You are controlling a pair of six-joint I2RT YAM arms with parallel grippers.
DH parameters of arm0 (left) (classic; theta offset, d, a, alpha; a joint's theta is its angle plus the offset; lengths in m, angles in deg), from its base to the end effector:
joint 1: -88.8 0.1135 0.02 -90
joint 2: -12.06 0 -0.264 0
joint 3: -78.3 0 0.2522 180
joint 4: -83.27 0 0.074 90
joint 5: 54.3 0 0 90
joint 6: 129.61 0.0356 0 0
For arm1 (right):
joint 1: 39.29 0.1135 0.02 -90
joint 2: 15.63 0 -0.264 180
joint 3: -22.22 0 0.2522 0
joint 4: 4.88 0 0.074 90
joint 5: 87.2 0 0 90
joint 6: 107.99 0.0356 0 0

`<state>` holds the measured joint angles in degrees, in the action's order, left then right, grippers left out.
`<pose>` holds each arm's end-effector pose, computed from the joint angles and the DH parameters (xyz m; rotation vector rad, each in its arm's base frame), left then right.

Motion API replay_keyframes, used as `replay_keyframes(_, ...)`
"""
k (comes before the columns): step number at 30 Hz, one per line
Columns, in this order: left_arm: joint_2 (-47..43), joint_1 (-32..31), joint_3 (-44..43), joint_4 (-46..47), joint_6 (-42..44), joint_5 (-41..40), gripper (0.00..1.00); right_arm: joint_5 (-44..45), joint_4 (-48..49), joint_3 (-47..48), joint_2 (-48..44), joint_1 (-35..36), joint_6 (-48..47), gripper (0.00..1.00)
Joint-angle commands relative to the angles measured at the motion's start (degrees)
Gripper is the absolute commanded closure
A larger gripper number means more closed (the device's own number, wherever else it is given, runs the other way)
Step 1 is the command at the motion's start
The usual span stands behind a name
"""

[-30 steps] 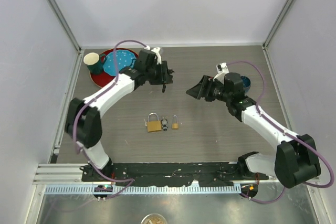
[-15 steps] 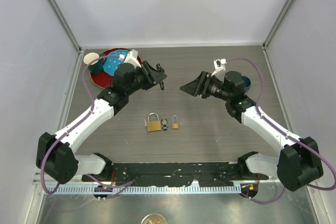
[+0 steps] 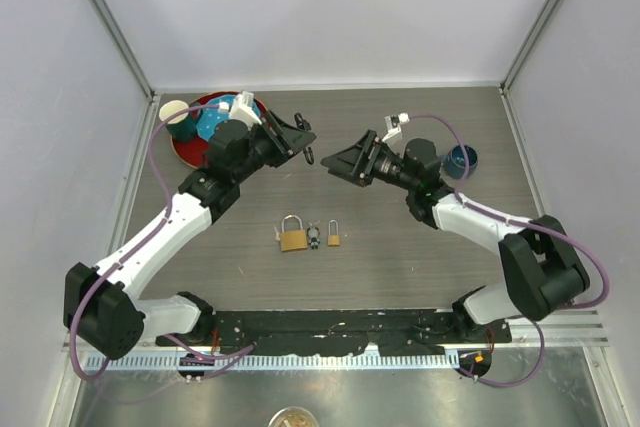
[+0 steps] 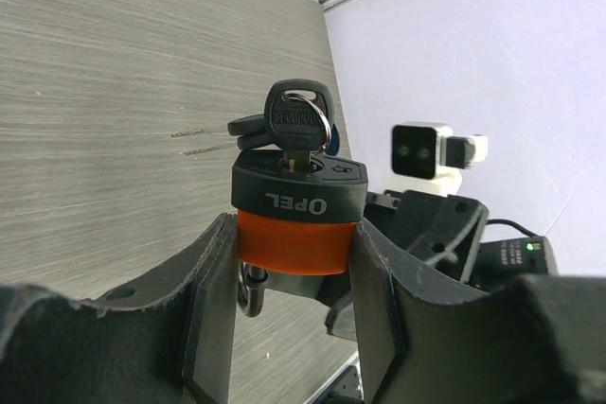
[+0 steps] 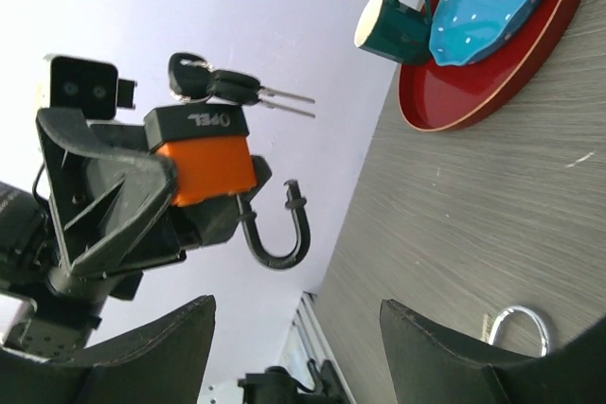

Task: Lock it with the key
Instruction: Pick up the lock from the center of the board.

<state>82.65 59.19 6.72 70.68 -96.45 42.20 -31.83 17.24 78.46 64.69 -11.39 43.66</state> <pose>0.2515 -0.1476 0.3449 -0.3676 1.8975 -1.1583 0.2637 0.1625 0.2673 0.0036 1.8843 1.6273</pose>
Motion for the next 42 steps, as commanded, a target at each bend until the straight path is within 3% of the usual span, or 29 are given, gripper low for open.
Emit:
replay_keyframes(1,-3.3,0.2,-0.5,7.4,-1.2,1.1,1.00,0.4,15.7,-0.3,3.6,0.8,9.5,0.25)
replay_keyframes(6,-3.7,0.2,-0.7,7.4,-1.3,1.8,1.00,1.1,28.1,-1.3,10.6,1.5,20.2,0.27)
replay_keyframes(10,-3.4,0.2,-1.0,7.3,-1.1,2.1,1.00,0.4,38.0,-0.1,14.8,2.9,25.0,0.37)
replay_keyframes(24,-2.1,0.4,-0.8,7.7,-1.3,2.7,1.00,1.4,50.4,1.6,18.9,4.5,29.7,0.48)
replay_keyframes(29,-2.3,0.5,-0.8,7.3,-1.1,2.1,1.00,1.1,42.0,0.5,15.6,4.4,23.5,0.47)
replay_keyframes(32,-2.5,0.4,-0.7,6.9,-1.0,1.8,1.00,1.3,27.5,0.6,9.8,4.5,14.0,0.45)
replay_keyframes(33,-2.5,0.4,-0.8,6.7,-1.0,1.6,1.00,3.0,22.5,1.1,7.9,4.5,6.5,0.43)
replay_keyframes(37,-2.8,0.4,-0.9,5.4,-0.9,1.0,1.00,11.1,-8.0,5.5,-2.3,6.3,-11.8,0.35)
replay_keyframes(42,-3.5,0.4,-0.7,4.6,-0.5,0.7,1.00,12.9,-14.2,8.1,-4.3,7.3,-17.5,0.30)
